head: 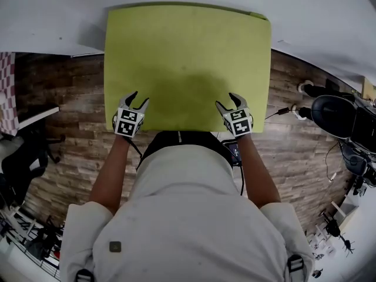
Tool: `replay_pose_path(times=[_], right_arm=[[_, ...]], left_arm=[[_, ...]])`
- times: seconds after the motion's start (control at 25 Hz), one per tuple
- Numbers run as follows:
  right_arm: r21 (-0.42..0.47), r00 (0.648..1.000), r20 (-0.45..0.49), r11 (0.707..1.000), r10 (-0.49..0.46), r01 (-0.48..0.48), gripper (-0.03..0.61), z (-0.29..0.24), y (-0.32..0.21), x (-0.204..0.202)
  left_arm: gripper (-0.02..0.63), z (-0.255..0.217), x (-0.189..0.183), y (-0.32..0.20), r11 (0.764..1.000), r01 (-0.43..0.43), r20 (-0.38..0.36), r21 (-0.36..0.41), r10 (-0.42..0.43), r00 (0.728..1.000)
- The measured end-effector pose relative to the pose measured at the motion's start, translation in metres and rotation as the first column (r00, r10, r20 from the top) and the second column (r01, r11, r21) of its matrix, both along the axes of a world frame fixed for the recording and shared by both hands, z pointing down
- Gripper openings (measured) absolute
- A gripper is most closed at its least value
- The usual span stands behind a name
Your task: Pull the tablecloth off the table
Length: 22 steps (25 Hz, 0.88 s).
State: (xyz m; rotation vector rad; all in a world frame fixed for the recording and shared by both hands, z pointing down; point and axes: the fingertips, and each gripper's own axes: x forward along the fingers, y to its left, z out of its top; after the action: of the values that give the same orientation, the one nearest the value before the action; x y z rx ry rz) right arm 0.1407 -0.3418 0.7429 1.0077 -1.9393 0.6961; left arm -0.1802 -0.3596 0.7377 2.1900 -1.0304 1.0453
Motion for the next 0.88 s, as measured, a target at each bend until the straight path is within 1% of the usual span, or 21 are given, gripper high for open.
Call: replay_pose_path(times=[0.12, 0.32, 0.4, 0.48, 0.64, 0.76, 0.88], right_arm=[[-0.043, 0.998, -0.044, 0.998, -0.037, 0.035, 0.309, 0.020, 0.004, 0.003], [-0.110, 0.994, -0.078, 0.992, -0.072, 0.063, 0.336, 0.051, 0.013, 0.008], [-0.120, 0.993, -0.092, 0.991, -0.075, 0.064, 0.339, 0.054, 0.014, 0.011], [-0.110, 0.992, -0.103, 0.992, -0.078, 0.067, 0.341, 0.055, 0.013, 0.011], [-0.097, 0.992, -0.107, 0.993, -0.074, 0.063, 0.341, 0.056, 0.013, 0.009], [-0.106, 0.991, -0.110, 0.992, -0.072, 0.060, 0.332, 0.054, 0.014, 0.008], [-0.110, 0.992, -0.108, 0.992, -0.071, 0.059, 0.280, 0.053, 0.011, 0.005]], left_arm=[[0.239, 0.019, -0.002, 0.003, 0.999, 0.017, 0.030, -0.045, -0.016, 0.999], [0.261, 0.042, -0.008, 0.004, 0.998, 0.019, 0.097, -0.061, -0.013, 0.995], [0.265, 0.053, -0.007, 0.008, 0.996, 0.027, 0.107, -0.088, -0.018, 0.994], [0.272, 0.059, -0.008, 0.010, 0.995, 0.035, 0.109, -0.097, -0.024, 0.994], [0.275, 0.060, -0.010, 0.011, 0.996, 0.044, 0.110, -0.081, -0.035, 0.993], [0.262, 0.059, -0.009, 0.011, 0.995, 0.047, 0.110, -0.088, -0.037, 0.993], [0.224, 0.058, -0.007, 0.008, 0.994, 0.057, 0.109, -0.096, -0.047, 0.993]])
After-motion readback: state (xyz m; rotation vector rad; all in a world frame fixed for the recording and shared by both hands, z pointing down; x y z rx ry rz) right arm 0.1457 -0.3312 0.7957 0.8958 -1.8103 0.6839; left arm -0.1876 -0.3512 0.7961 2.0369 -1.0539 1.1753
